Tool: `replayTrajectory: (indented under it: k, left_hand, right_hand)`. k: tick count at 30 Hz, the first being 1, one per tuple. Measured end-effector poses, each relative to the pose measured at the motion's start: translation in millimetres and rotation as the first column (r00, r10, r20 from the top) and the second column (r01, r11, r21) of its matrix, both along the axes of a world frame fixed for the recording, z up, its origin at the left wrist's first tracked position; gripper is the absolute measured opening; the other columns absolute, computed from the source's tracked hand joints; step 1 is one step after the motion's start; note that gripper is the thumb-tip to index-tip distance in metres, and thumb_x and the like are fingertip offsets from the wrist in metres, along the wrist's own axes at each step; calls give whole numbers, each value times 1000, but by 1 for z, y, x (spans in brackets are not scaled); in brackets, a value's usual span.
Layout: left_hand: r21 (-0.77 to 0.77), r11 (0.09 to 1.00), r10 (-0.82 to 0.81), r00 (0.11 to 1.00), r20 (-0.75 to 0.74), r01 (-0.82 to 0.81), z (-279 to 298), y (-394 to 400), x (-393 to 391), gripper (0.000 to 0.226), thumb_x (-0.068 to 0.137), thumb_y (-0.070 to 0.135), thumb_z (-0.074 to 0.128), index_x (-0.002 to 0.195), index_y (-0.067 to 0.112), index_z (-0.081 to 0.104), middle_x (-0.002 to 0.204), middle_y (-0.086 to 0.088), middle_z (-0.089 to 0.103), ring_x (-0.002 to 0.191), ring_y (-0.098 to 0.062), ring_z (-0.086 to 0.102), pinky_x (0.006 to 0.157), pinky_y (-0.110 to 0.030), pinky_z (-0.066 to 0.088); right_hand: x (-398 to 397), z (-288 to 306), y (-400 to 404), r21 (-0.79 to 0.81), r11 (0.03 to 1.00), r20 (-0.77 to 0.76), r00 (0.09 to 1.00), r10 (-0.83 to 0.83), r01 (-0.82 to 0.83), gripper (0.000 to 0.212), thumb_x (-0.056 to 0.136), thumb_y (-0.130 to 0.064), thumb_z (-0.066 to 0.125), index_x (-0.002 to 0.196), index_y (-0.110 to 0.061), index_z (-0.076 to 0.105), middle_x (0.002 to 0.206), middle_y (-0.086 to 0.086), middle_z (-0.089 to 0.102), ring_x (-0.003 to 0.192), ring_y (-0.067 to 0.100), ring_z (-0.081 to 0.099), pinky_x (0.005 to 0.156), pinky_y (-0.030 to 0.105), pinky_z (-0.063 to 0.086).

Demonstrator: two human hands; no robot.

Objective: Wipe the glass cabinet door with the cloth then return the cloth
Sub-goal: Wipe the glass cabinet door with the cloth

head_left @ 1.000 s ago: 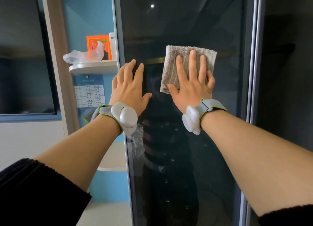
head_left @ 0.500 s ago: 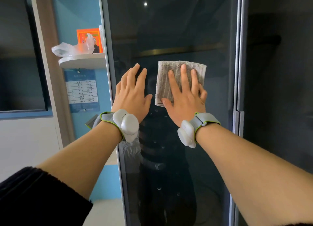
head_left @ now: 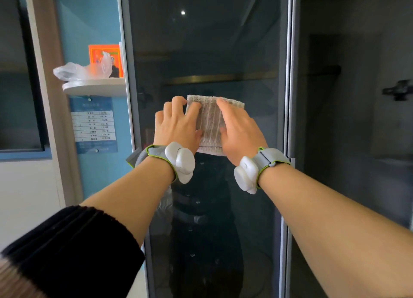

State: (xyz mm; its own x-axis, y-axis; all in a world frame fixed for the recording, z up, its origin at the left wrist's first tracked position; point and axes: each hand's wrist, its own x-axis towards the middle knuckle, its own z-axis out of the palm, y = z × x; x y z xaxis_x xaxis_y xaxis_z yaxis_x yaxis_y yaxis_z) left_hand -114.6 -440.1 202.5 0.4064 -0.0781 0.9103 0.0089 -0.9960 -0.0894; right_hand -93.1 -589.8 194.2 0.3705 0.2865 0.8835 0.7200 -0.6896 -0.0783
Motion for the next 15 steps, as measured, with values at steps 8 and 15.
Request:
replayTrajectory:
  k: [8, 15]
  left_hand:
    - [111, 994, 20, 999, -25, -17, 9, 26, -5, 54, 80, 34, 65, 129, 23, 44, 141, -16, 37, 128, -37, 34, 102, -51, 34]
    - [85, 996, -3, 1000, 12, 2, 35, 25, 1, 57, 82, 36, 63, 133, 23, 42, 149, -17, 28, 139, -38, 21, 112, -51, 19]
  right_hand:
    - [17, -2, 21, -146, 955, 121, 963, -243, 259, 65, 90, -29, 53, 146, -18, 24, 156, 9, 18, 141, 26, 17, 100, 42, 34]
    - [31, 24, 29, -95, 952, 167, 948, -272, 291, 68, 90, -31, 51, 148, -18, 18, 158, 9, 12, 144, 29, 7, 112, 43, 18]
